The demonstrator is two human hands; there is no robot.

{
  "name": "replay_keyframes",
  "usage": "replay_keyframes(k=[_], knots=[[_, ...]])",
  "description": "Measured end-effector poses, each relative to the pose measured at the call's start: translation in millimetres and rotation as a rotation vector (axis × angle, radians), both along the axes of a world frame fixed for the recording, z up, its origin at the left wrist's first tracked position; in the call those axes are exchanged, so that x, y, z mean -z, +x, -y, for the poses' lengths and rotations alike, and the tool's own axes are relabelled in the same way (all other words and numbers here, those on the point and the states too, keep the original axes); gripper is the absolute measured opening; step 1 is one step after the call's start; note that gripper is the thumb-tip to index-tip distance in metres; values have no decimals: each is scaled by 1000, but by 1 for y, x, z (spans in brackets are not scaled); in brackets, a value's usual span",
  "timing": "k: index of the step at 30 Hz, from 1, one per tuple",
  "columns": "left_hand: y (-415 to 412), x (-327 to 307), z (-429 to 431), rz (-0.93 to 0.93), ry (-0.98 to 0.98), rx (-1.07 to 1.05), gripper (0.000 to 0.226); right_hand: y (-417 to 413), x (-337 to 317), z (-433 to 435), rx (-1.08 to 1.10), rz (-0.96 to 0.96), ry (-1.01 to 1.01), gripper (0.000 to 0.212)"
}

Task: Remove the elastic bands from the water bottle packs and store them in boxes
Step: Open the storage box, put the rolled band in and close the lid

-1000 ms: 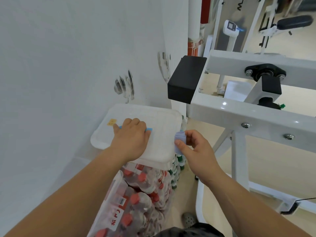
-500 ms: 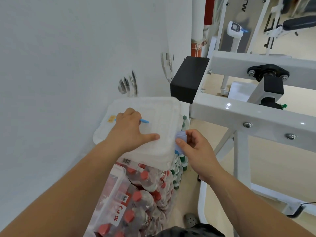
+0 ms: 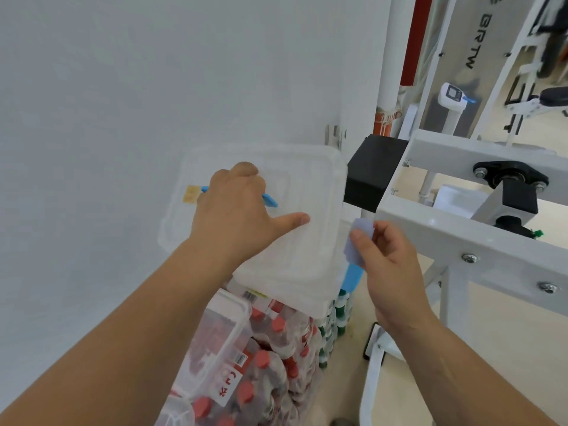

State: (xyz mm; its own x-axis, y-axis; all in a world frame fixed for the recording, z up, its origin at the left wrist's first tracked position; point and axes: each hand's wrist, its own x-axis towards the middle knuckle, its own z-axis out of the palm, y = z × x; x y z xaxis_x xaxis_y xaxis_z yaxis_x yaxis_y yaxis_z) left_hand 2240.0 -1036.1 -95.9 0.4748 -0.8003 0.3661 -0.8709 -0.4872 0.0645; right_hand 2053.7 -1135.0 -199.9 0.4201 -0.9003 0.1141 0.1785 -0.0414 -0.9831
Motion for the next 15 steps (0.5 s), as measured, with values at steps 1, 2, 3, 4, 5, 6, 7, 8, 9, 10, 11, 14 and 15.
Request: replay_keyframes(k=[1,2,3,4,5,6,7,8,9,10,11,14,15], knots=[[-3,-6,-6,17,-8,-12,75,1,-10,-4,-47,72,20,12],[-5,-11,-12,29,-9,-22,75,3,-19,-8,-96,122,38,12],[-7,-14,-18,39,-7,-37,75,5,-25,-13,-139,142,45,11],[-8,-17,-25,48,0,-60,74,8,-29,-17,-173,138,38,11],[-9,-19,-32,56,16,-89,73,11,-31,-21,-199,118,24,11],[-10,-19,-39,58,39,-122,72,14,-32,-25,-219,90,7,10],[-10,-17,-47,53,64,-159,71,17,-31,-29,-237,63,-3,9],[-10,-14,-56,39,87,-198,70,20,-29,-32,-257,40,-2,7],[-11,-10,-64,23,107,-233,70,22,-25,-36,-279,19,1,7],[-14,-5,-72,9,130,-271,70,26,-21,-40,-301,-10,-3,7],[-17,1,-79,9,162,-305,70,28,-16,-45,-314,-44,-18,8],[-27,20,-100,38,268,-405,69,36,1,-56,-358,-127,-42,10],[-30,24,-107,42,288,-428,69,39,5,-58,-371,-152,-44,9]])
